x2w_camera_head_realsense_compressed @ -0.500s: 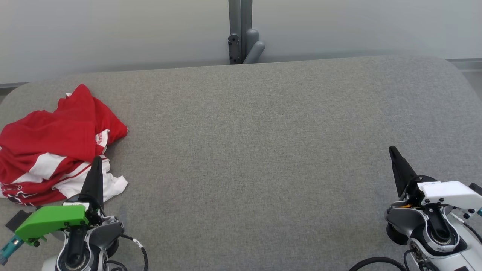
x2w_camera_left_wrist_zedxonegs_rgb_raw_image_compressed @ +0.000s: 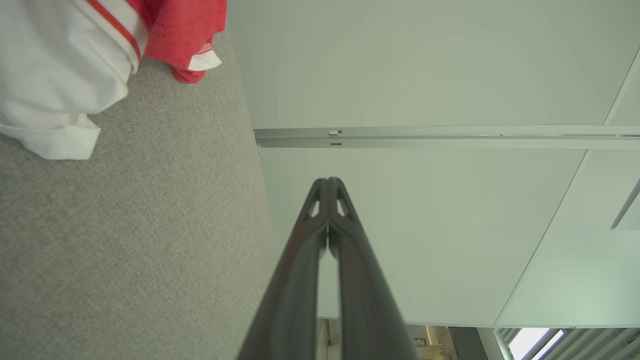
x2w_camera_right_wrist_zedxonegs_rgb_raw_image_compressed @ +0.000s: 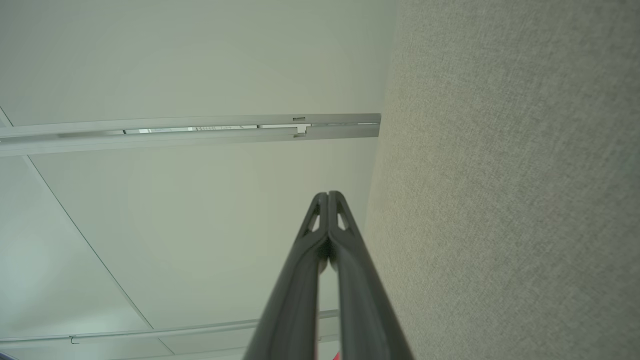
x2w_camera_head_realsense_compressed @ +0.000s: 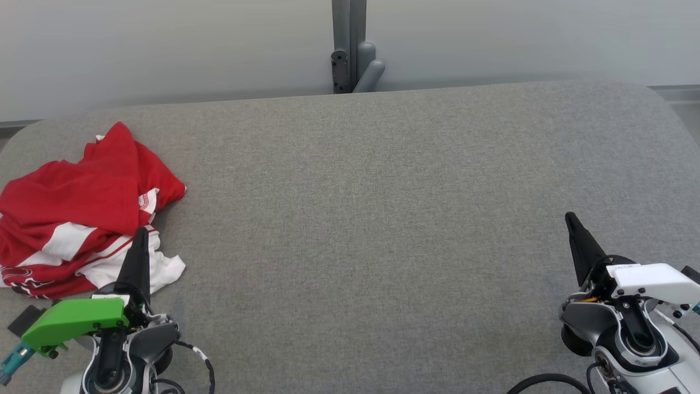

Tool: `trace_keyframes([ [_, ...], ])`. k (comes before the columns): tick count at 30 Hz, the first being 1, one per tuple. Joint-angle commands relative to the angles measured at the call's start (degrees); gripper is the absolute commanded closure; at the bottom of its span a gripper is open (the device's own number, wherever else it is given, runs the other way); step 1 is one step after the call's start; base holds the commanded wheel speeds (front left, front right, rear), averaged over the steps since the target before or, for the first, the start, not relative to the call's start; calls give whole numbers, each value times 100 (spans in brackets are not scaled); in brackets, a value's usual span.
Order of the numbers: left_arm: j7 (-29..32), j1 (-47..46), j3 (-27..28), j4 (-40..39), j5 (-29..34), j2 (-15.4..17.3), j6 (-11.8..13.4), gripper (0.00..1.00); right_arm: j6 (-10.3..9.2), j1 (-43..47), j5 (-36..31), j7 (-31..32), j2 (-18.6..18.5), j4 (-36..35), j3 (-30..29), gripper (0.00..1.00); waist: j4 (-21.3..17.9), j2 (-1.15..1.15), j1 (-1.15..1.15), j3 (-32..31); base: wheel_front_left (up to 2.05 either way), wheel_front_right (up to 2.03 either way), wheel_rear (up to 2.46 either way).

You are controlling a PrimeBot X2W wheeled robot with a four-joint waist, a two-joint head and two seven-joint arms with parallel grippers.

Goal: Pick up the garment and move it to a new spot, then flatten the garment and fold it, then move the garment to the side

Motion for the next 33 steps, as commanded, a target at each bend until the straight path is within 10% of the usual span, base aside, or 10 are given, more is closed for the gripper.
trace_keyframes([
  [1,-8,-43,-2,-24,5,38,3,100,0,7,25,-11,-35,-18,12,100,0,0,0,0,0,0,0],
  [33,-8,-42,-2,-24,5,39,3,100,0,6,38,-26,-46,-24,26,100,0,0,0,0,0,0,0],
])
